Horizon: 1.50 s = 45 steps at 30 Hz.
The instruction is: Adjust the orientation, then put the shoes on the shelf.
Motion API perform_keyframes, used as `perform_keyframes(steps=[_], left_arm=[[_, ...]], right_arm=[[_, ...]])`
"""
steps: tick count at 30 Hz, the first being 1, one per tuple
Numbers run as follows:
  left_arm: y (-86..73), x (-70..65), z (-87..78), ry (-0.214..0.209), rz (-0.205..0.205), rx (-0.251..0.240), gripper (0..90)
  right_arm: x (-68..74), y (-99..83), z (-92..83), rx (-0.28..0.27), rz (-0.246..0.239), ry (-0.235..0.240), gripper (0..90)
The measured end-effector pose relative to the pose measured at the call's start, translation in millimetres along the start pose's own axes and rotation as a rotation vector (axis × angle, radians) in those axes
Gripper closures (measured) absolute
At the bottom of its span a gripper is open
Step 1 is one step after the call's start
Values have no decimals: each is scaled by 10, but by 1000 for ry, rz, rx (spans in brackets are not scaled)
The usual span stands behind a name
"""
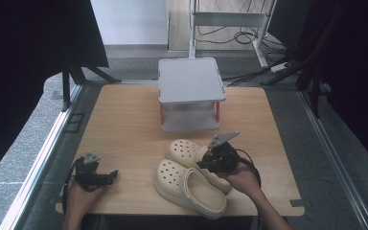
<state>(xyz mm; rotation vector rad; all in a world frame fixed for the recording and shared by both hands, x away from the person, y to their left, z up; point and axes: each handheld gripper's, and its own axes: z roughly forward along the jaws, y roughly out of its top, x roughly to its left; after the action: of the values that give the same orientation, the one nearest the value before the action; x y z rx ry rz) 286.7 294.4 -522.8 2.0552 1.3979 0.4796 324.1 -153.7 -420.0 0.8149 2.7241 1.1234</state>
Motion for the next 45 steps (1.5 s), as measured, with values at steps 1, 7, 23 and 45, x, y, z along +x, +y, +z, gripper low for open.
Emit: perform_keyframes(steps=[1, 7, 23, 45], left_arm=[[0, 0, 0, 0, 0, 0, 0], [0, 0, 0, -1, 0, 0, 0], [0, 0, 0, -1, 0, 0, 0], [0, 0, 0, 0, 0, 1, 0]], right_arm=[[4, 27, 20, 1, -1, -4, 688], [-18, 106, 43, 24, -14, -10, 612], [24, -97, -155, 51, -41, 3, 257], [191, -42, 466, 151, -130, -31, 563]])
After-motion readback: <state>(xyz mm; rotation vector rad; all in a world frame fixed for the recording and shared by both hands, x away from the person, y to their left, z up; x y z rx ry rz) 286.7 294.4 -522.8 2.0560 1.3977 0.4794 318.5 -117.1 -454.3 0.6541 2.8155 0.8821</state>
